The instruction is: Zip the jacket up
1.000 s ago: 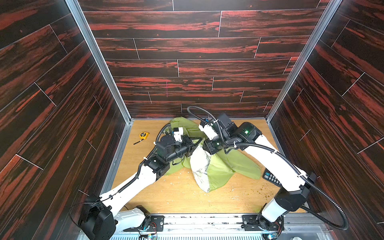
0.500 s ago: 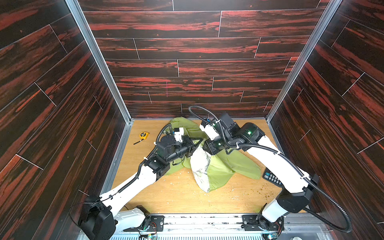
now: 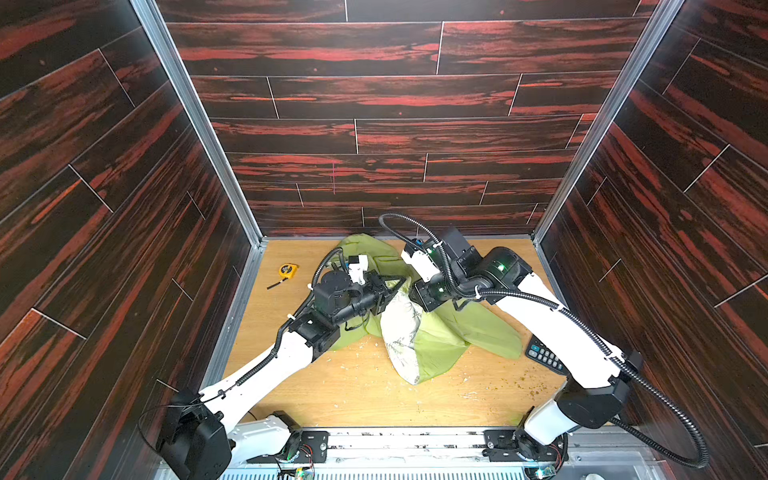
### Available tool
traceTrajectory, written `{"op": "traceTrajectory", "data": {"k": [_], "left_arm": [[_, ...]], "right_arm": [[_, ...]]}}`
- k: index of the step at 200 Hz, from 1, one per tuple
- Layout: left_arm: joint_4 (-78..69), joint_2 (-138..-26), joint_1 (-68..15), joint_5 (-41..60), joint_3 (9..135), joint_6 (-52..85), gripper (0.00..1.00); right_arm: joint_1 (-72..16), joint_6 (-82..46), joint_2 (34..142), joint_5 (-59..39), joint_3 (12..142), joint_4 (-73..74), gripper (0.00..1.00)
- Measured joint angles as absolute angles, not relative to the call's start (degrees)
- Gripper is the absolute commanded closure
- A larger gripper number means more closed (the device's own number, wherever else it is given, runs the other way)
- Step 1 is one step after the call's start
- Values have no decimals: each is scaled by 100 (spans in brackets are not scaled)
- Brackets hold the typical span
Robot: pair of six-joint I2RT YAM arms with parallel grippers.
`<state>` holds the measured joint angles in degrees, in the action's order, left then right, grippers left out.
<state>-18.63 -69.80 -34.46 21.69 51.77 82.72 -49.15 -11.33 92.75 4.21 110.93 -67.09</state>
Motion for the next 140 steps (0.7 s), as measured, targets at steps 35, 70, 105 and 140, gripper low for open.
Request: {"op": "traceTrajectory", "data": {"k": [35,70,105,140], "left_arm": [[-1863,-6980,-3446,2171,5177,8272,100],[-1863,-6980,-3446,2196,5177,8274,100],[-1863,-6980,-3446,2211,5177,8274,100],[-1863,-6980,-3446,2211,5177,8274,100]], "right_arm": [[-4915,-1151,9258,467,11061,-6700,83],[-4915,-1153,9255,504,11030,-6692,85],[-4915,-1155,9255,517,11028,-6681,72],[-4915,-1151,9231,499,11024,-6657,59]]}}
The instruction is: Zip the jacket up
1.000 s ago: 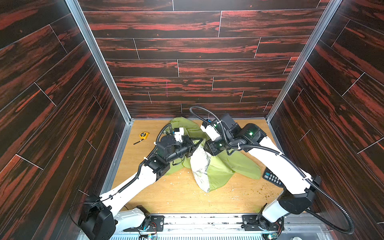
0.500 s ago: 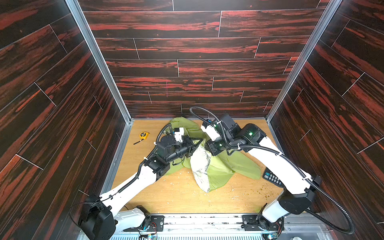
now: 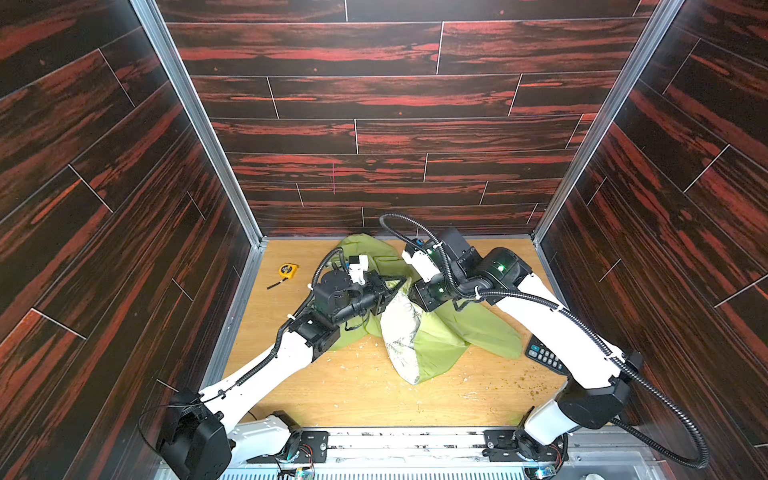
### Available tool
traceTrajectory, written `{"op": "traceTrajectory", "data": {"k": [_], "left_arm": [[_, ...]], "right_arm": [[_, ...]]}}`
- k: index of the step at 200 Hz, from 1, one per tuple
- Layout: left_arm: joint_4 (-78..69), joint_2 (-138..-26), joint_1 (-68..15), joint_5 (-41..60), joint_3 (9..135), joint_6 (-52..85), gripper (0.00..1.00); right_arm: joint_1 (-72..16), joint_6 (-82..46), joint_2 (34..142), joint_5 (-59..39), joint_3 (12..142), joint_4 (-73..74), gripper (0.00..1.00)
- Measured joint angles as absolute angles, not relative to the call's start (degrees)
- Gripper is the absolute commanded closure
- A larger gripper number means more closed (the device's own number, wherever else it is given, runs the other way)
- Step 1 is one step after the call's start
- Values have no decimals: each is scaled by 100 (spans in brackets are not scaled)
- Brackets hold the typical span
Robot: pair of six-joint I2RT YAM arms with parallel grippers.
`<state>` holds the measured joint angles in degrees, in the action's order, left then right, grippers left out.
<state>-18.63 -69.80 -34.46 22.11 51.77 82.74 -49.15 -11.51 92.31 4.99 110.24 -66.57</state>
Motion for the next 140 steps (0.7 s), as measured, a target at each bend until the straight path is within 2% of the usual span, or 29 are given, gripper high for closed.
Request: {"op": "traceTrajectory", "data": {"k": [94,108,140], "left_arm": [[-1684,-6980,-3446,2206,5341,8409,100],[-1590,-6980,-3446,2204,5387,8458,100],[-1116,-6980,-3446,2213,5607,8667,100]], "right_arm": [[-4915,-972,9061,615,11021,-6667,45],[-4915,-958,9061,670,11021,-6670,45],[-4871,-954,9061,663,11021,-6663,52]]}}
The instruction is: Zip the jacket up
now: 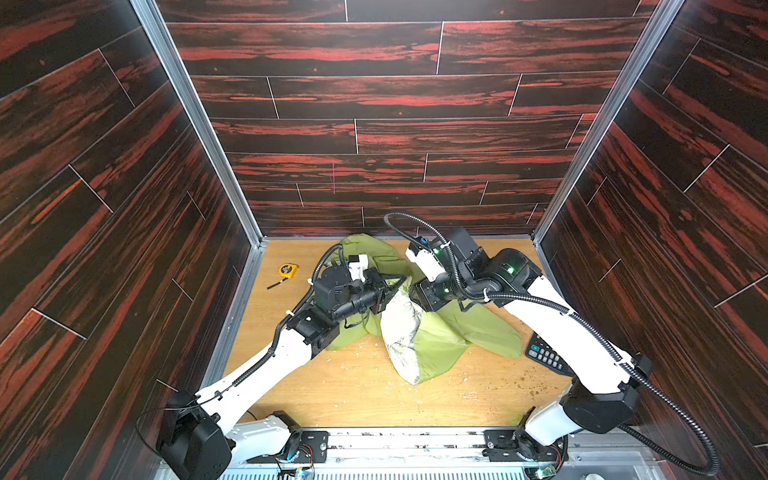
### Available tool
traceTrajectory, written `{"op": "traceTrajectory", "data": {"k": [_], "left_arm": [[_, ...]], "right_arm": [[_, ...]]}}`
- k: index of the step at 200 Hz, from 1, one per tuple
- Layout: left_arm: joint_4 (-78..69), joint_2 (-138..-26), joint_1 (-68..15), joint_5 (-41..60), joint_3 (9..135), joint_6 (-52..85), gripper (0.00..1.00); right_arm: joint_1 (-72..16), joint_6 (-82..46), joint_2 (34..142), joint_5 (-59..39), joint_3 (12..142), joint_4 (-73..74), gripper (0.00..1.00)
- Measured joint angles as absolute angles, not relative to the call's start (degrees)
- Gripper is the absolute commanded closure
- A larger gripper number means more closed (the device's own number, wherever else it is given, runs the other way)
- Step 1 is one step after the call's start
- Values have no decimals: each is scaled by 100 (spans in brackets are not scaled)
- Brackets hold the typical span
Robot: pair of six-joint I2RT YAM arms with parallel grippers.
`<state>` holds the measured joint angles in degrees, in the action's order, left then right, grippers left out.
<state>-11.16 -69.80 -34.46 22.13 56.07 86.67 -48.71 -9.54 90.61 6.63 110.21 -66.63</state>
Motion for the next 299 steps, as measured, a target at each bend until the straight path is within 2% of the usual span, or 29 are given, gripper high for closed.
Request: {"op": "traceTrajectory", "data": {"k": [38,82,137,176,248,299], "left_arm": [[-582,-6980,-3446,2235,5758,8986,100],[-49,-6980,-3446,2235,5760,9354,100],[257,-6980,-3446,2261,5896,9461,100],[281,-6980,-3446,2314,5957,9476,100],[314,-6987,-3446,2392,6023,9476,100],[311,-7006,-3446,2410,6023,9476,100]], "right_arm": [[-4676,-952,9061,410,11021,-6641,55],[-4659,-888,9061,-102,11021,-6641,48],[-4685,-814,9074,-491,11021,-6643,48],[-4779,-781,9120,-508,11021,-6650,51],[-4934,-714,9290,-252,11010,-6670,50],[-5024,-679,9345,-12,11002,-6670,54]]}}
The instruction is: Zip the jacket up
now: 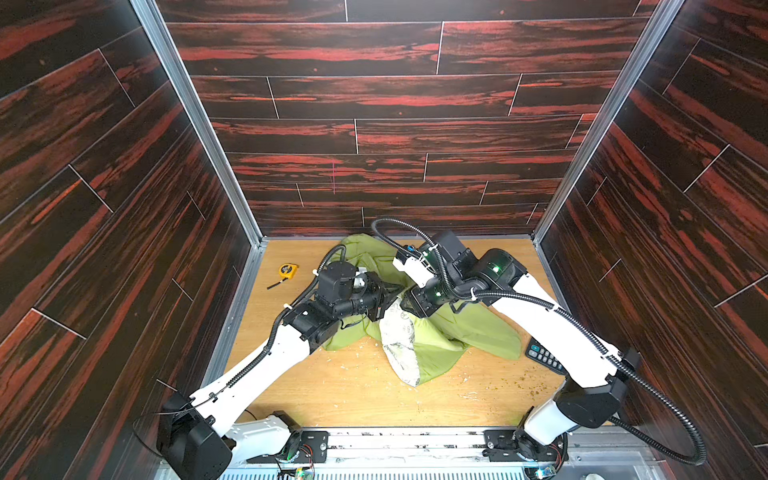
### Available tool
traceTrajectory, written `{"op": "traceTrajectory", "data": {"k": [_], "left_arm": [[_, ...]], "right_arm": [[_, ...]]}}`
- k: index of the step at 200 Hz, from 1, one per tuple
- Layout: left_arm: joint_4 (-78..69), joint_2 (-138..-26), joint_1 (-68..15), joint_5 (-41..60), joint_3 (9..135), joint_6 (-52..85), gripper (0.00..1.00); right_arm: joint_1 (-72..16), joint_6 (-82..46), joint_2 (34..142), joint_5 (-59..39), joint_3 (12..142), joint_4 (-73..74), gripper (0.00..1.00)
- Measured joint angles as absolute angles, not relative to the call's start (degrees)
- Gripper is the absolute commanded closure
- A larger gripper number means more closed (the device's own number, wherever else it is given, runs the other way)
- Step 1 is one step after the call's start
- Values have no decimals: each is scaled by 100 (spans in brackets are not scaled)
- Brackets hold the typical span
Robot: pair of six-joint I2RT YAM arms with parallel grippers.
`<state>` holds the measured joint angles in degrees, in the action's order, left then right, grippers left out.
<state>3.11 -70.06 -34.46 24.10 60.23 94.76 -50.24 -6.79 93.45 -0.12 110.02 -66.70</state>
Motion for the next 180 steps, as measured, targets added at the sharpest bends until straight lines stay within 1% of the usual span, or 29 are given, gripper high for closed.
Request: {"op": "traceTrajectory", "data": {"k": [26,88,162,180], "left_arm": [[309,-7006,-3446,2423,6023,9476,100],[307,-7006,-3446,2456,6023,9478,100],[301,-7008,-3446,2456,6023,9478,100],[298,-7008,-3446,2458,6023,9478,100]], "right_arm": [[-5065,-674,9356,89,10930,-6663,55],[-5092,-670,9354,261,10814,-6635,68],[-5109,-674,9354,370,10814,-6606,70],[-5109,-672,9354,373,10814,-6608,73]]}}
